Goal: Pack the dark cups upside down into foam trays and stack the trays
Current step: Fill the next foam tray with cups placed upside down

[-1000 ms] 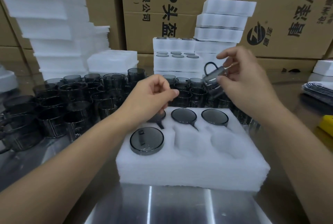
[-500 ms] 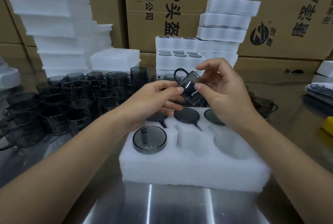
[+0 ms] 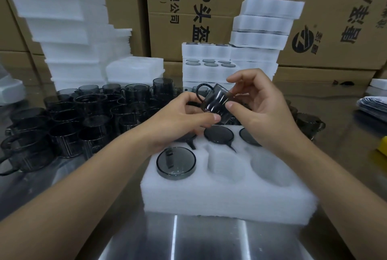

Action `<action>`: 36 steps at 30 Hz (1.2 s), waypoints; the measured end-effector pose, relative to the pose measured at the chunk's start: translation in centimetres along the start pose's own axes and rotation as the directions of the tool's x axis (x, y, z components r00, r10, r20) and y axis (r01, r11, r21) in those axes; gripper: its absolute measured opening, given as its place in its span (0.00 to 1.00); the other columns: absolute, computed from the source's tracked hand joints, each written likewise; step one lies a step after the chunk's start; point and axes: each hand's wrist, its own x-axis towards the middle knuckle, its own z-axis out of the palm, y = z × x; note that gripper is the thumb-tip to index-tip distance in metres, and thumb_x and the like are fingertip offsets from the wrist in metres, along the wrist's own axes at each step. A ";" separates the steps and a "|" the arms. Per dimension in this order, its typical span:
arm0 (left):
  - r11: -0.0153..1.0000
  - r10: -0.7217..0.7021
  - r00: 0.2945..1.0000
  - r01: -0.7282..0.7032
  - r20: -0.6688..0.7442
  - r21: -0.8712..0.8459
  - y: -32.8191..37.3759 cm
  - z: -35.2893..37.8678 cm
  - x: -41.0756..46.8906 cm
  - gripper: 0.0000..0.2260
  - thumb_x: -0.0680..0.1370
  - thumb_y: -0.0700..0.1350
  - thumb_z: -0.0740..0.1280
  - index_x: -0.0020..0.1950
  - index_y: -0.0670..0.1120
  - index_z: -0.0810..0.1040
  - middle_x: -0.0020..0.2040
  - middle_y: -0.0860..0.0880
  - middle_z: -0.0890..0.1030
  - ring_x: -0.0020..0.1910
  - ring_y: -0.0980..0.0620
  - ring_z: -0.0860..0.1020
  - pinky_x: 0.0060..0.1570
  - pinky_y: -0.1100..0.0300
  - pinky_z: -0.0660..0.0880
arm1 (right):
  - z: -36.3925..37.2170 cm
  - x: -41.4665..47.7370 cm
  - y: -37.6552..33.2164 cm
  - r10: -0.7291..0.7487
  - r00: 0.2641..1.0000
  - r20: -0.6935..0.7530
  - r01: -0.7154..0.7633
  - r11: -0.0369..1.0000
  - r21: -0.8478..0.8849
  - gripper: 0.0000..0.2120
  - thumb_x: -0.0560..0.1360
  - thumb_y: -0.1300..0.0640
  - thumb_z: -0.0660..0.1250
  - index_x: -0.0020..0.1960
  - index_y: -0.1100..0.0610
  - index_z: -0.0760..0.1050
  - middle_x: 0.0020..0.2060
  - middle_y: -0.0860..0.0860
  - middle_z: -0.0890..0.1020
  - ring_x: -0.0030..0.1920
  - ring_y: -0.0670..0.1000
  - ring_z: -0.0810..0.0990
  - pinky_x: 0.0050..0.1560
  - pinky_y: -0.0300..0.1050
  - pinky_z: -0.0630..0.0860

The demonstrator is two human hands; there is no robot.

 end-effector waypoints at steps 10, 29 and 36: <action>0.998 0.059 0.997 -0.059 -0.040 0.013 -0.5 -0.1 0.2 0.25 0.63 0.38 0.77 0.55 0.48 0.72 0.46 0.47 0.85 0.42 0.49 0.81 0.43 0.58 0.78 | -0.3 -0.1 0.4 0.191 0.976 0.105 -0.168 0.966 -0.199 0.29 0.68 0.60 0.73 0.61 0.39 0.66 0.58 0.38 0.74 0.60 0.34 0.72 0.56 0.30 0.70; 0.996 0.062 0.992 -0.068 -0.109 -0.056 -0.1 0.2 0.1 0.16 0.72 0.43 0.74 0.57 0.48 0.76 0.48 0.49 0.81 0.48 0.56 0.83 0.48 0.59 0.80 | -0.5 -0.3 0.6 -0.098 0.972 0.215 0.214 0.748 -0.628 0.37 0.65 0.67 0.68 0.72 0.51 0.64 0.58 0.40 0.68 0.59 0.48 0.64 0.59 0.42 0.63; 0.995 0.044 0.992 -0.055 -0.121 -0.087 -0.2 0.3 0.3 0.10 0.75 0.36 0.67 0.55 0.46 0.79 0.43 0.51 0.85 0.46 0.57 0.83 0.43 0.64 0.79 | -0.4 -0.5 0.4 -0.095 0.969 0.226 0.212 0.787 -0.580 0.38 0.66 0.63 0.70 0.73 0.49 0.61 0.59 0.39 0.66 0.59 0.45 0.64 0.61 0.41 0.62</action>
